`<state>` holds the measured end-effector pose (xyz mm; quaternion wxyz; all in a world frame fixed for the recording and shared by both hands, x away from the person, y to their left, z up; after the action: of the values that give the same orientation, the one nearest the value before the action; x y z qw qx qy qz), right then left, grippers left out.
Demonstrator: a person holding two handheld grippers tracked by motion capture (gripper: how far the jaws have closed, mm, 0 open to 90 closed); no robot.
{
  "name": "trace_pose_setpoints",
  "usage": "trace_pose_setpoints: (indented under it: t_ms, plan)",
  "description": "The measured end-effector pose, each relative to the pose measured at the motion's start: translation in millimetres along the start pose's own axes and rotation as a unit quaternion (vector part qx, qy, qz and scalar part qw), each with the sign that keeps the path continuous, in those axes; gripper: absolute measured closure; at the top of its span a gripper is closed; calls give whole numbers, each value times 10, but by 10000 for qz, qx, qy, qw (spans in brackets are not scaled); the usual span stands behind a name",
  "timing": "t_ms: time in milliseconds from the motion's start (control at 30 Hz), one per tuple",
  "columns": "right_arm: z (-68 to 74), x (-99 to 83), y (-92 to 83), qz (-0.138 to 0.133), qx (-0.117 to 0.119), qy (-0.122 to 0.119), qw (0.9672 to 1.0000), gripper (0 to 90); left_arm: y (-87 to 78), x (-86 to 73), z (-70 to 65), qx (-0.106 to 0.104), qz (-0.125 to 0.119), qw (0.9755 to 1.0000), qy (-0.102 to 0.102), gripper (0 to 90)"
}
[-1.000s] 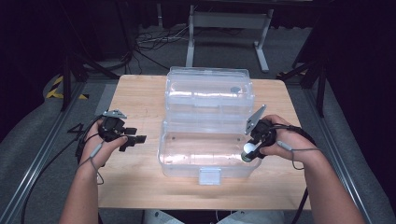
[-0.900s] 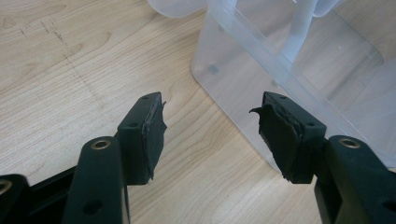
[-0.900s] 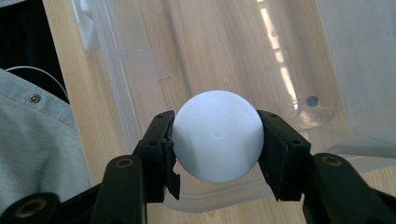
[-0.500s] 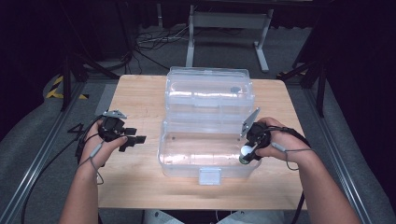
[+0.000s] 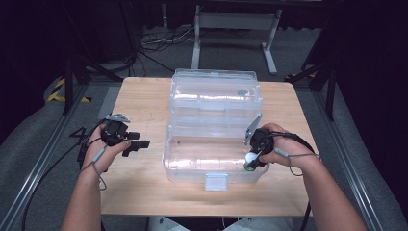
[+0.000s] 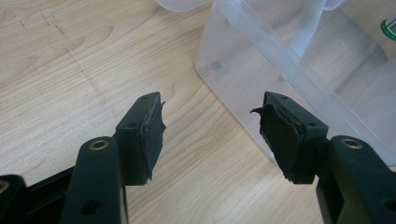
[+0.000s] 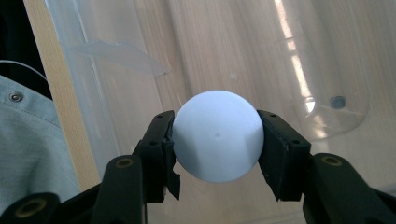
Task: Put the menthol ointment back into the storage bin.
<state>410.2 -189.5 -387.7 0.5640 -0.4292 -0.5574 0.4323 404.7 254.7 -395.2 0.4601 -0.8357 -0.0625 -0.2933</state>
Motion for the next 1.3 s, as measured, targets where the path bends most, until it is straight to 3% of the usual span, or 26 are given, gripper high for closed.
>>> trace_pose_setpoints:
  t_ms: [433,1300]
  plan:
    - [-17,14,120,129,118,-9,9998,504,7,-7,27,12,25,10000,-32,398]
    - [-18,54,266,500,133,-114,9986,504,35,-22,81,18,77,9999,-112,396]
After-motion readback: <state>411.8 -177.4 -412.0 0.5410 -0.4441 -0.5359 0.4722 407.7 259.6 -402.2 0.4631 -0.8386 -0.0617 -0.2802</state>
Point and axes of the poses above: each handheld gripper's, and its own axes: y roughly forward along the jaws, x roughly out of its top, z roughly to its left, the point moved 1 cm from there along y, roughly forward along the jaws, and after that the axes turned 15 degrees about -y, right-handed, at the moved point
